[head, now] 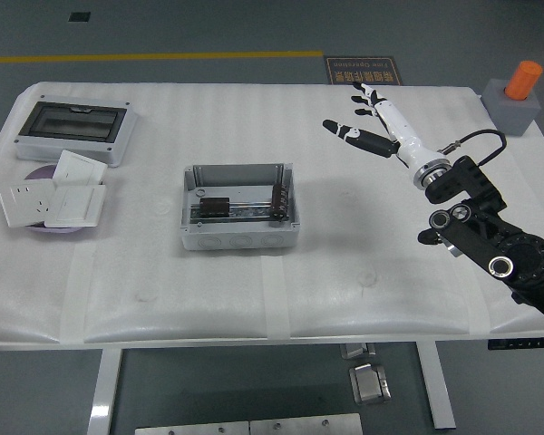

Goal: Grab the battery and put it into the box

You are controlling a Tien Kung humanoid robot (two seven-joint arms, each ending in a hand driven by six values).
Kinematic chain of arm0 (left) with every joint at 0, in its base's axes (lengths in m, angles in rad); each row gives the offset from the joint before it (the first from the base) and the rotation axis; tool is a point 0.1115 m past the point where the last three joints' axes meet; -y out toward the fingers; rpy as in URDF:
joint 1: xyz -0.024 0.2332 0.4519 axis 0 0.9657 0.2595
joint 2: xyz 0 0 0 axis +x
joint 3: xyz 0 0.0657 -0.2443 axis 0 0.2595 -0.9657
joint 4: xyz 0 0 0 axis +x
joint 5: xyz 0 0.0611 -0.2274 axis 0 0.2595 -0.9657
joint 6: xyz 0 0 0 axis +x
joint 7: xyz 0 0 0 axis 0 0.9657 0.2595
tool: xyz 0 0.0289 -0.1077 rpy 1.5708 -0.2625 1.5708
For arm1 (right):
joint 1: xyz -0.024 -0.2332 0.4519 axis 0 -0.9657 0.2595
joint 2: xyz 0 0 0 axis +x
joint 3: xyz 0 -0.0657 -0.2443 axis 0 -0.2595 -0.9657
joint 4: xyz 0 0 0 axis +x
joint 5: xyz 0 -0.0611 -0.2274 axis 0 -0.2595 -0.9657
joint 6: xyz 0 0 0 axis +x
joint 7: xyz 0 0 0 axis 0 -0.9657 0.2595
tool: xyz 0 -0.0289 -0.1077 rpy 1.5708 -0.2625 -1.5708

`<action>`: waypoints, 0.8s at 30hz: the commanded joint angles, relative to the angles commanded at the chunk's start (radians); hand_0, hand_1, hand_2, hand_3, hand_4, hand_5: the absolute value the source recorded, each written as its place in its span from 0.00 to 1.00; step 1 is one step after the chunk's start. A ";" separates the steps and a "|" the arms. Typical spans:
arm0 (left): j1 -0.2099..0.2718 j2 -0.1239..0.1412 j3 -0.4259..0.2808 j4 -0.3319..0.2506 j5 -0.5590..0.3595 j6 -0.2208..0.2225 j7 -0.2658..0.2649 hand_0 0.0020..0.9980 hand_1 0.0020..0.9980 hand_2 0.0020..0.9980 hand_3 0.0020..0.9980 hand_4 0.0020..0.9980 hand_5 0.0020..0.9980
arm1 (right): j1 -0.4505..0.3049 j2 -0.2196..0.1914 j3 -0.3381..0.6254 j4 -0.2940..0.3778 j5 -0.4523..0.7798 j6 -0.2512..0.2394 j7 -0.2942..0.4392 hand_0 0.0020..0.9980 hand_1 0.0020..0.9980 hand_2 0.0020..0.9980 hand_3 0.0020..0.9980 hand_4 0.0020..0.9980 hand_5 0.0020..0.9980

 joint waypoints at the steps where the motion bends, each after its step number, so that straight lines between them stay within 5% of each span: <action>1: 0.000 -0.001 -0.001 0.000 0.001 0.000 0.000 0.46 0.58 0.38 0.48 0.46 0.30 | -0.010 -0.005 0.017 0.004 0.012 0.000 0.008 0.98 0.78 0.83 0.98 1.00 0.69; 11: 0.007 -0.003 0.006 0.000 -0.010 0.002 -0.004 0.46 0.58 0.38 0.48 0.46 0.30 | -0.135 -0.063 0.153 0.070 0.081 -0.026 0.096 0.95 0.78 0.82 0.95 1.00 0.70; 12: 0.009 -0.003 0.006 0.000 -0.011 0.002 -0.004 0.46 0.58 0.38 0.48 0.46 0.30 | -0.146 -0.067 0.160 0.075 0.080 -0.028 0.098 0.88 0.78 0.81 0.87 1.00 0.67; 24: 0.035 0.004 0.015 0.000 0.000 -0.001 -0.001 0.46 0.58 0.38 0.48 0.46 0.30 | -0.248 -0.079 0.214 0.145 0.178 -0.063 0.180 0.85 0.76 0.79 0.78 1.00 0.67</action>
